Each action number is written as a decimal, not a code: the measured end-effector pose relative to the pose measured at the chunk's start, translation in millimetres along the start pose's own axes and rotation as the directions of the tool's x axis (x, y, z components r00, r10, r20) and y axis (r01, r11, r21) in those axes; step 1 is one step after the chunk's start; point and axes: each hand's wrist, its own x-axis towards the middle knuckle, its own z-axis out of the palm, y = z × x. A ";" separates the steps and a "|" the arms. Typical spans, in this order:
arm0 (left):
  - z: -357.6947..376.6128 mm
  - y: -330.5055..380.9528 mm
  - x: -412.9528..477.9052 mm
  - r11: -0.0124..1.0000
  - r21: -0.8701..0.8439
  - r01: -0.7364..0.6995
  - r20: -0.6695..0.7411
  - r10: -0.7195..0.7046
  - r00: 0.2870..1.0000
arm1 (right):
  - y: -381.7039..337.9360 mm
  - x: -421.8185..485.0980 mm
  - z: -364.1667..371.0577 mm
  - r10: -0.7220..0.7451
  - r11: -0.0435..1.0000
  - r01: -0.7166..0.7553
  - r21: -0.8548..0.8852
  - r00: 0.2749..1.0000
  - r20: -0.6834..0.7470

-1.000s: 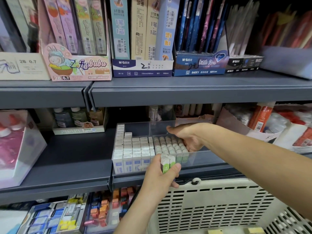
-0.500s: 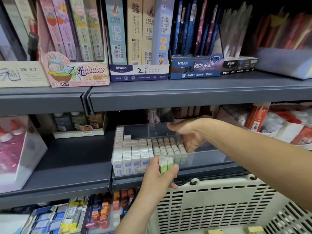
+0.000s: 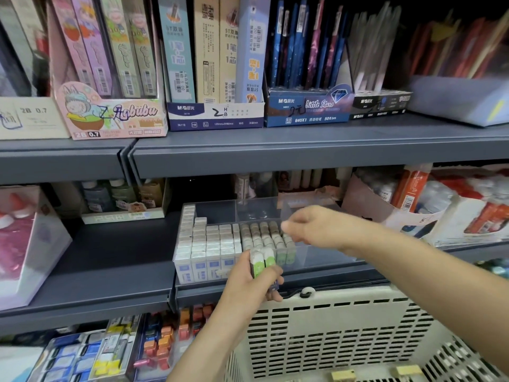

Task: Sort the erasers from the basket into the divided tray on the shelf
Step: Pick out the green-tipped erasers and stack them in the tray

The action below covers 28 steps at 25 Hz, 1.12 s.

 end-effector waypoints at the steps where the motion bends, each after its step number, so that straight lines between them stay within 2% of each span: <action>1: 1.0 0.0 -0.6 1.000 0.006 -0.004 0.014 0.004 1.000 | 0.4 -6.1 5.1 -0.089 0.995 0.089 -0.041 0.996 -0.005; 4: 2.4 -0.3 -2.9 0.999 0.030 -0.044 0.074 0.042 0.996 | 0.8 -17.1 19.9 -0.239 0.971 0.238 -0.024 0.971 -0.009; 6: 3.1 0.3 -4.6 0.998 0.013 -0.062 0.099 0.060 0.993 | 3.5 -17.8 21.5 -0.257 0.966 0.257 -0.002 0.966 -0.034; 9: 3.4 1.4 -4.3 0.997 -0.065 -0.039 0.046 0.042 0.998 | 8.9 -10.7 -2.6 -0.228 0.957 0.235 0.170 0.972 -0.060; 11: 2.3 1.1 -2.9 0.998 -0.050 -0.033 0.010 0.033 0.999 | 14.2 1.0 -22.9 -0.187 0.937 0.239 0.254 0.959 -0.212; 13: 1.7 0.0 -1.9 0.999 -0.011 -0.030 0.005 0.030 1.000 | 18.7 16.5 -31.4 -0.150 0.924 0.267 0.275 0.912 -0.382; 15: 1.4 0.0 -1.2 1.000 -0.001 -0.024 0.005 0.024 1.000 | 21.1 32.0 -27.9 -0.146 0.946 0.257 0.199 0.884 -0.444; 20: 2.6 -0.5 -0.5 0.999 0.034 -0.021 0.021 0.020 1.000 | 22.5 54.9 -19.2 -0.202 0.978 0.175 -0.109 0.917 -0.344; 25: 3.0 -0.5 0.0 0.999 0.051 -0.011 0.032 0.009 0.999 | 30.1 66.5 -4.2 -0.189 0.976 0.143 -0.164 0.932 -0.309; 28: 2.4 -0.6 0.5 0.998 0.061 -0.012 0.037 0.010 0.999 | 33.6 72.5 5.1 -0.178 0.957 0.101 -0.271 0.944 -0.278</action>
